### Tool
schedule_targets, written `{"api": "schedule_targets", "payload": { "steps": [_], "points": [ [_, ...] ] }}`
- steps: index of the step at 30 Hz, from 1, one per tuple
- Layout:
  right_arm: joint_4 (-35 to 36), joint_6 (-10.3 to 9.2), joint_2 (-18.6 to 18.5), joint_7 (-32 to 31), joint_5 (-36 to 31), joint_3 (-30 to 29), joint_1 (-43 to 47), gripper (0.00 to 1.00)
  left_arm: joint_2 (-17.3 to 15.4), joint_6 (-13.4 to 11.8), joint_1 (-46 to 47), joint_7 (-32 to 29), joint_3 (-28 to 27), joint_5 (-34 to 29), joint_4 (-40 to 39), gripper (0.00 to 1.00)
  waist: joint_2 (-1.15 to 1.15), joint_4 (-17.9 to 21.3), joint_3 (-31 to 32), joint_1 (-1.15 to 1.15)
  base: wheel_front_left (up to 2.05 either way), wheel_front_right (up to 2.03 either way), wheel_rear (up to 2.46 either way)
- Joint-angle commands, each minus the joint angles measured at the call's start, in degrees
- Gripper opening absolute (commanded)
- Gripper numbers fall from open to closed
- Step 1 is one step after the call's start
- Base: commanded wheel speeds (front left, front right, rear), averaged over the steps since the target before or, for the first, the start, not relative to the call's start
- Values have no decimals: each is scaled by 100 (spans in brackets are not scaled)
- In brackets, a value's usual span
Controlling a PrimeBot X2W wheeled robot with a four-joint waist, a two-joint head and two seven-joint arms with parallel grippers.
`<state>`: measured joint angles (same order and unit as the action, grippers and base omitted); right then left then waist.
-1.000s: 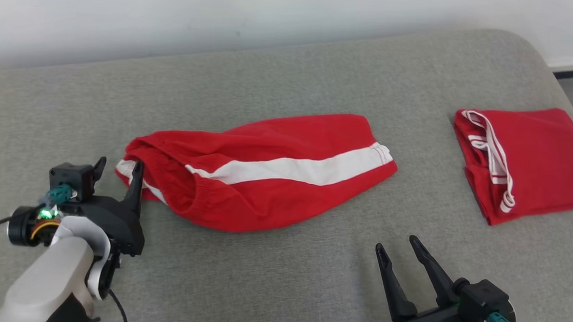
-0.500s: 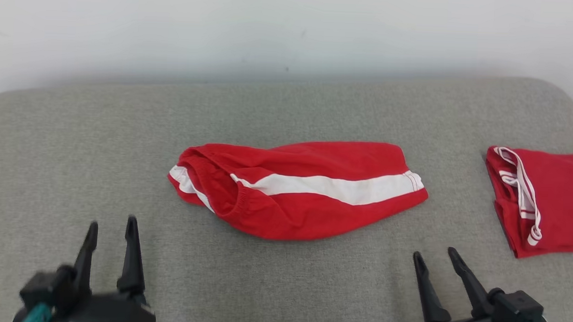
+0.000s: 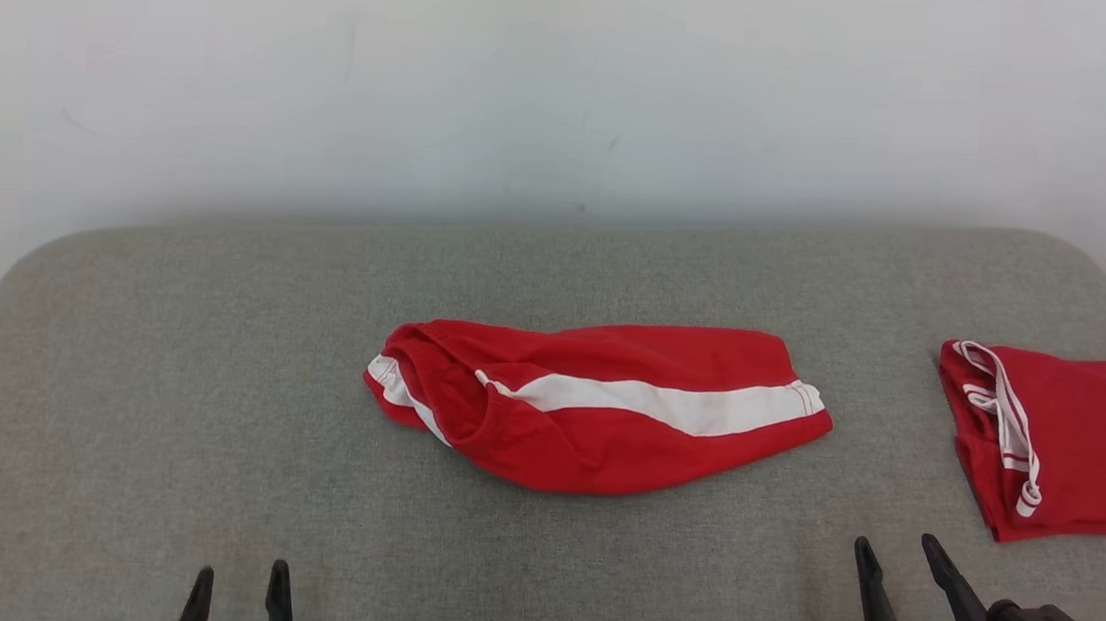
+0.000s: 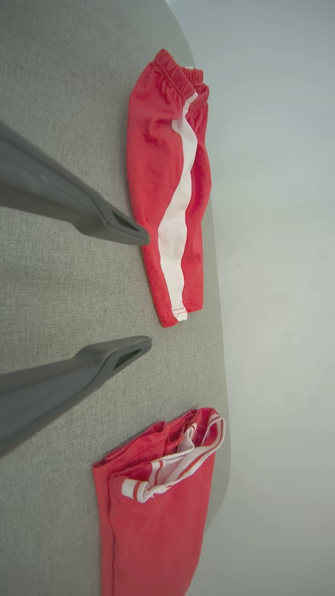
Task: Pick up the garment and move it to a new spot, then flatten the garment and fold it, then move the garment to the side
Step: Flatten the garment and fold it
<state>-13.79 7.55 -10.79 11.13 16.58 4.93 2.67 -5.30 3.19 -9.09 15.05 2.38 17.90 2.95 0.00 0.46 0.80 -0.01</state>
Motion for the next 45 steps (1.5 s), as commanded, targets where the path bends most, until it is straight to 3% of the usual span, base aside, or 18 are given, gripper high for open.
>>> {"api": "schedule_targets", "payload": {
  "steps": [1,14,32,39,45],
  "points": [
    [-8,-12,8,25,-30,-32,57,100,44,57,-81,14,-46,-22,44,100,0,30,108,1,0,0,0],
    [-62,-12,80,86,-11,-72,184,100,222,388,-233,15,-262,-230,410,100,0,153,251,1,0,0,0],
    [56,-12,66,6,-61,-36,82,100,244,427,-167,15,-224,-249,538,100,0,135,157,1,0,0,0],
    [228,-12,-154,-367,-129,178,-340,100,191,430,239,-23,85,-284,960,100,0,188,0,1,0,0,0],
    [137,-12,-389,-1357,85,191,-1110,100,116,425,1202,-835,373,-228,1056,100,0,142,-284,1,0,0,0]
  ]
}}
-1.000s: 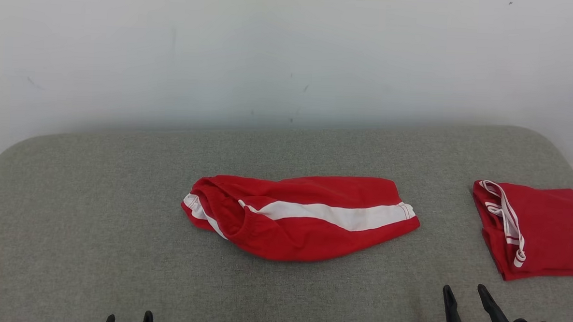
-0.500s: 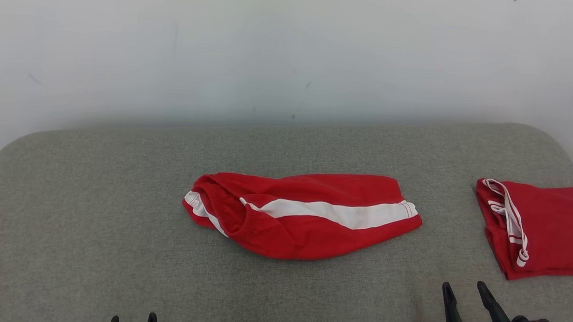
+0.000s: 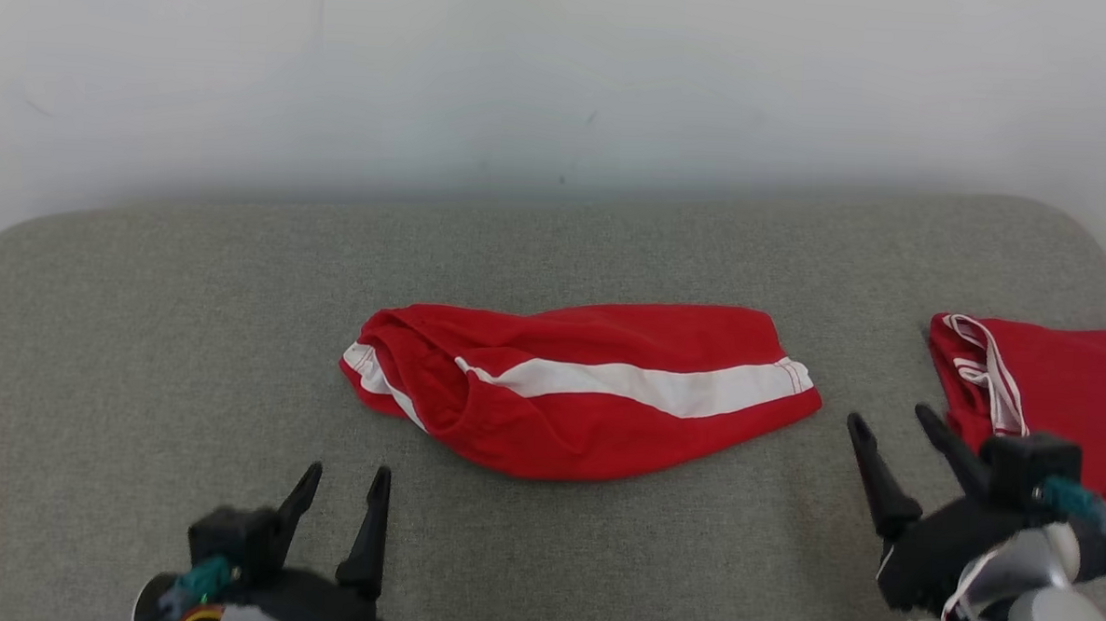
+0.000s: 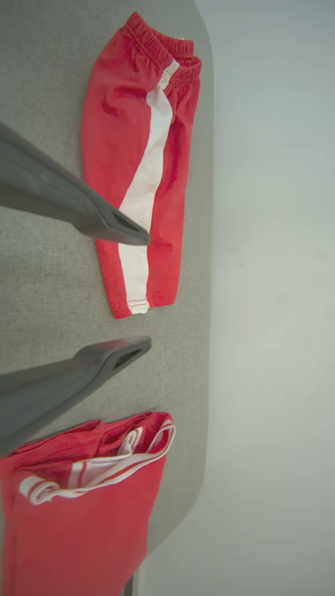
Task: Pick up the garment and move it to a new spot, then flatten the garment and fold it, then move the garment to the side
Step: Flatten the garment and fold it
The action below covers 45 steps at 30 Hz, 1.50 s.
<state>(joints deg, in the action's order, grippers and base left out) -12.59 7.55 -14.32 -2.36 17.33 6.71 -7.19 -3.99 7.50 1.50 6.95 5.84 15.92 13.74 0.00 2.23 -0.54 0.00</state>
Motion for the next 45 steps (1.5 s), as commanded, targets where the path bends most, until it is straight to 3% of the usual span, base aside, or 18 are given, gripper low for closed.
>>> {"api": "schedule_targets", "payload": {
  "steps": [1,7,11,15,17,18,20,26,39,41,42,43,44,45],
  "points": [
    [3,-12,-83,-175,30,-10,-339,100,-5,-6,389,-271,73,-2,-18,100,0,-61,-233,0,0,0,0],
    [-649,-12,-4,-1602,171,-343,-1581,100,77,-207,1825,-2043,364,368,304,100,0,-143,-709,0,0,0,0],
    [-1215,-12,119,-2378,113,-449,-2270,100,101,-479,2602,-2930,617,770,531,100,0,-172,-980,0,0,0,0],
    [-1643,-12,218,-2774,-11,-341,-2842,100,109,-937,3170,-3535,969,1207,753,100,0,-124,-1225,0,0,0,0],
    [-1955,-12,239,-2860,-110,-324,-3157,100,110,-1255,3528,-3781,1200,1428,909,100,0,-94,-1369,0,0,0,0],
    [-1955,-12,239,-2860,-110,-324,-3157,100,110,-1255,3528,-3781,1200,1428,909,100,0,-94,-1369,0,0,0,0],
    [-2185,-12,306,-2773,-196,-306,-3398,100,108,-1520,3819,-3881,1373,1553,1025,100,0,-50,-1504,0,0,0,0],
    [-2557,-12,353,-2503,-171,-185,-3653,100,107,-1884,4113,-4213,1685,1753,1148,100,0,-7,-1637,0,0,0,0],
    [-2853,-12,156,-2292,-64,-71,-3733,100,-68,-2123,3933,-4587,1661,1814,742,100,0,-92,-1545,0,0,0,0],
    [-2869,-12,161,-2286,-41,-47,-3763,100,-90,-2132,3927,-4592,1658,1826,693,86,0,-94,-1561,0,0,0,0],
    [-2869,-12,161,-2286,-41,-47,-3763,100,-90,-2132,3927,-4592,1658,1826,693,86,0,-94,-1561,0,0,0,0],
    [-2876,-12,176,-2297,-28,-26,-3784,100,-87,-2138,3912,-4571,1642,1846,682,62,0,-90,-1578,0,0,0,0],
    [-2881,-12,186,-2316,-18,-3,-3803,100,-82,-2138,3890,-4580,1648,1850,699,49,0,-85,-1596,0,0,0,0],
    [-2889,-12,191,-2338,-10,16,-3824,100,-77,-2125,3880,-4580,1653,1871,711,47,0,-79,-1615,0,0,0,0]
  ]
}}
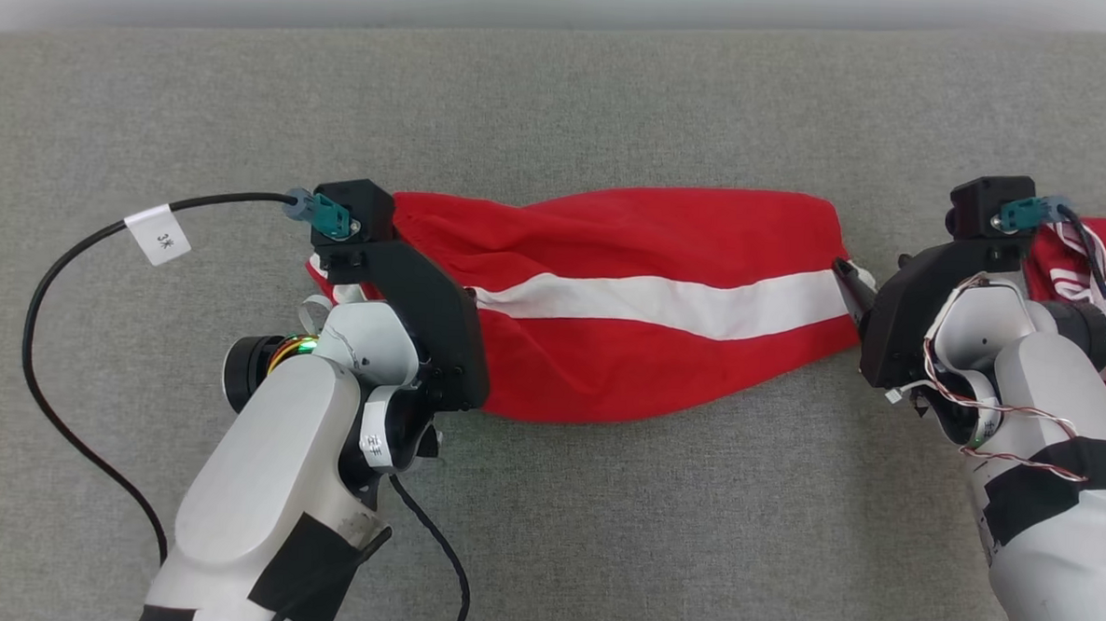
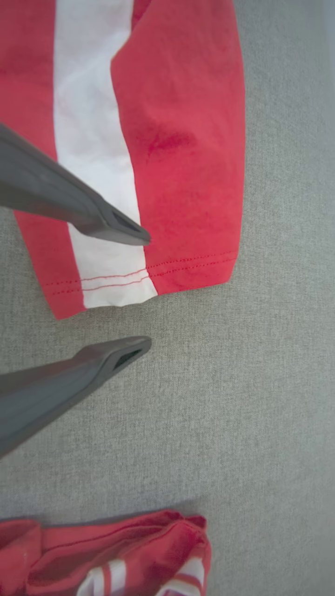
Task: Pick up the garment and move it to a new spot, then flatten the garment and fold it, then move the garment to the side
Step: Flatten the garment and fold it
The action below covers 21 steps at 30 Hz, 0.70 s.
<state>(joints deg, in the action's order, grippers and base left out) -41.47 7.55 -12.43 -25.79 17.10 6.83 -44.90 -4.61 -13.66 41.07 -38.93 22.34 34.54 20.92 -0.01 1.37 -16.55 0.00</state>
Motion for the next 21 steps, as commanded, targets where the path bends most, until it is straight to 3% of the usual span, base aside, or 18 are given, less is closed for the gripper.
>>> {"api": "schedule_targets", "payload": {
  "steps": [1,2,3,11,18,20,21],
  "points": [
    [-15,-12,8,-32,32,28,-79,100,-12,2,-79,23,3,26,2,42,1,16,-40,0,0,0,0],
    [-25,-12,-2,-45,40,45,-98,100,-9,32,-66,55,10,34,14,32,1,19,-60,0,0,0,0],
    [-40,-12,-25,-85,27,58,-113,100,-6,59,-36,76,22,39,17,1,1,17,-86,0,0,0,0],
    [-250,-12,-173,-301,-15,-12,-122,100,10,167,-42,170,106,62,99,0,1,-92,-172,0,0,0,0],
    [-142,-12,-201,-564,295,387,51,100,25,190,-39,259,140,88,81,0,1,-160,-222,0,0,0,0],
    [-71,-12,-236,-555,343,473,96,91,35,199,-39,267,157,106,80,0,1,-164,-239,0,0,0,0],
    [-37,-12,-255,-551,356,523,121,67,38,196,-35,278,162,117,84,0,1,-165,-243,0,0,0,0]
  ]
}}
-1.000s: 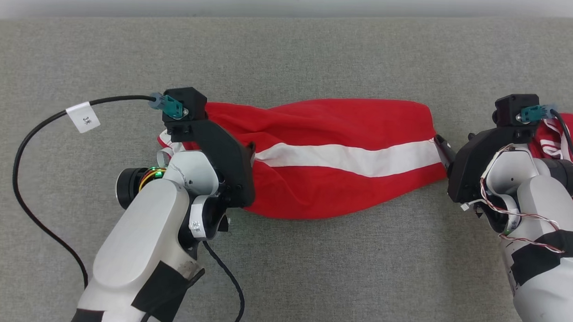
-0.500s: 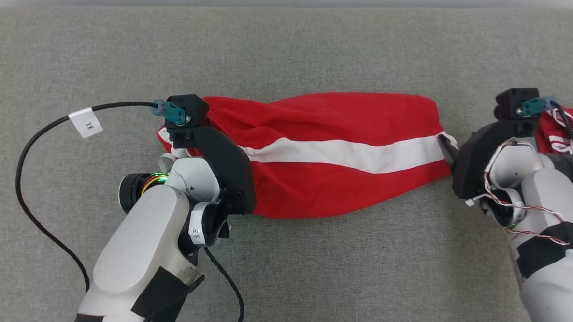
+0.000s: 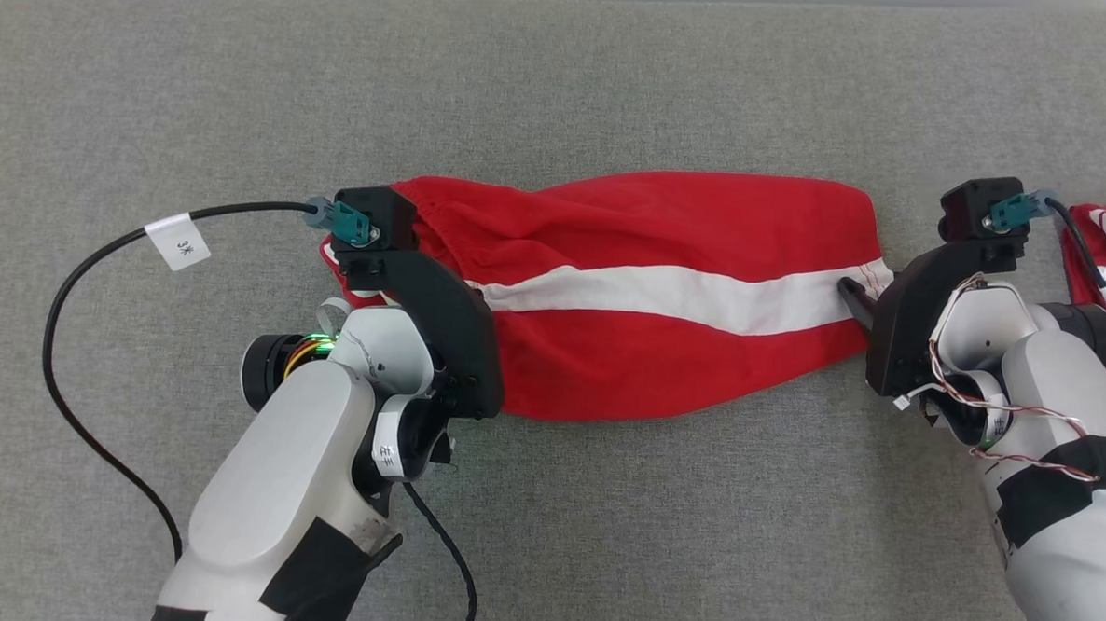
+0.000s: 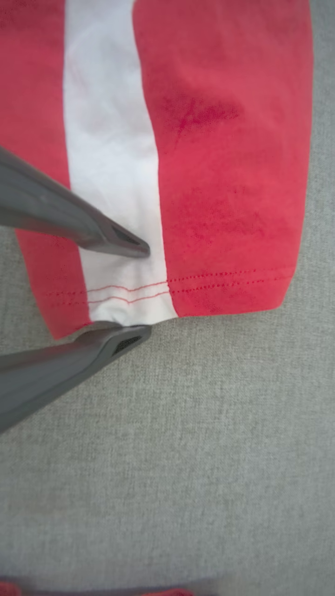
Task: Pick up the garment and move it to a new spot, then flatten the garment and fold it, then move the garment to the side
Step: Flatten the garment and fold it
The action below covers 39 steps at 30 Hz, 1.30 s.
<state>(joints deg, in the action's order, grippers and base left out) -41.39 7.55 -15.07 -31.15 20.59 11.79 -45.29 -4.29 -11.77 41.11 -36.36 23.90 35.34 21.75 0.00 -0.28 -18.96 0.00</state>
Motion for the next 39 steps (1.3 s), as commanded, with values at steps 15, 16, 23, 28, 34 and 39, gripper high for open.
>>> {"api": "schedule_targets", "payload": {
  "steps": [15,16,23,28,34,39],
  "points": [
    [665,-12,-132,670,324,26,170,0,28,270,206,1123,-314,170,-165,0,0,56,196,0,0,0,0],
    [757,-12,-117,729,403,4,149,0,41,331,251,1265,-371,238,-223,0,0,60,217,0,0,0,0],
    [1294,-12,53,991,1165,-410,-61,0,122,832,641,1747,-983,1369,-638,0,0,156,288,0,0,0,0],
    [1749,-12,45,1190,1349,-754,-408,0,-24,1186,1229,1868,-1387,1802,-813,0,0,313,321,0,0,0,0],
    [2197,-12,373,1141,1566,-1226,-777,0,-255,1281,1917,1921,-1714,1955,-893,0,0,513,305,0,0,0,0],
    [2491,-12,477,1017,1349,-1387,-808,0,-372,1397,2033,2004,-1804,1932,-966,0,0,565,221,0,0,0,0]
  ]
}}
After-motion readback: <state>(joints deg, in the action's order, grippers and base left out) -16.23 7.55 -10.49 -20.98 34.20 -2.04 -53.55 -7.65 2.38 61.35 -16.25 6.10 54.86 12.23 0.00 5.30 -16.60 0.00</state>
